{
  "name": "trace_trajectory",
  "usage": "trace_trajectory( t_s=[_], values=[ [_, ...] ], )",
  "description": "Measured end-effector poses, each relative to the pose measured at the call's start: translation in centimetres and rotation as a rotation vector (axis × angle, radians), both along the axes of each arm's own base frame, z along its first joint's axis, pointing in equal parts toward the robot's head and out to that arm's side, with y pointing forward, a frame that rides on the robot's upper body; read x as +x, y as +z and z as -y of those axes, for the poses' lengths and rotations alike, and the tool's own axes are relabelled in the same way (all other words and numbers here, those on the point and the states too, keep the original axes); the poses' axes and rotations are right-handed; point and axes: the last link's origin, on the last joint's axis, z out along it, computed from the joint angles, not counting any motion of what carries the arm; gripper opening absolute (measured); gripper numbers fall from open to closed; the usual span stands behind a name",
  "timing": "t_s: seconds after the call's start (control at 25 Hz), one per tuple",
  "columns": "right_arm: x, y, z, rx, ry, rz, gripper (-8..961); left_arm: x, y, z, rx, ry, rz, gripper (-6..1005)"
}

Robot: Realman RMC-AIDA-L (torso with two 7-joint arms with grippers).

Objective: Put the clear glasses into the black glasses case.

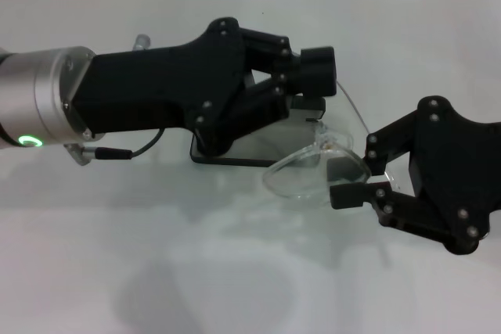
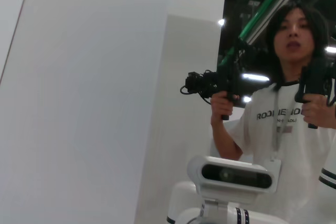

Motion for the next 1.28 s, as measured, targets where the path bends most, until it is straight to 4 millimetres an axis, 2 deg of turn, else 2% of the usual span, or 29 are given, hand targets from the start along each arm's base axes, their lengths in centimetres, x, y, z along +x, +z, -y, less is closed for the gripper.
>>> trace_trajectory(
  t_s=[0.92,1.12,1.28],
  values=[
    [0.5,0.0,-0.2,0.0,-0.014,-0.022,116,0.6,-0.8,0.3,-0.052,-0.053,-0.043,96],
    [0.5,0.0,-0.2,0.001,-0.016,-0.022,116,0.0,0.1,-0.2,0.02,-0.015,-0.001,96],
    [0.8,-0.2,0.2,0.02,0.001,-0.03,116,-1.4,1.7,-0.5,0.118,0.08,0.139,96]
  ],
)
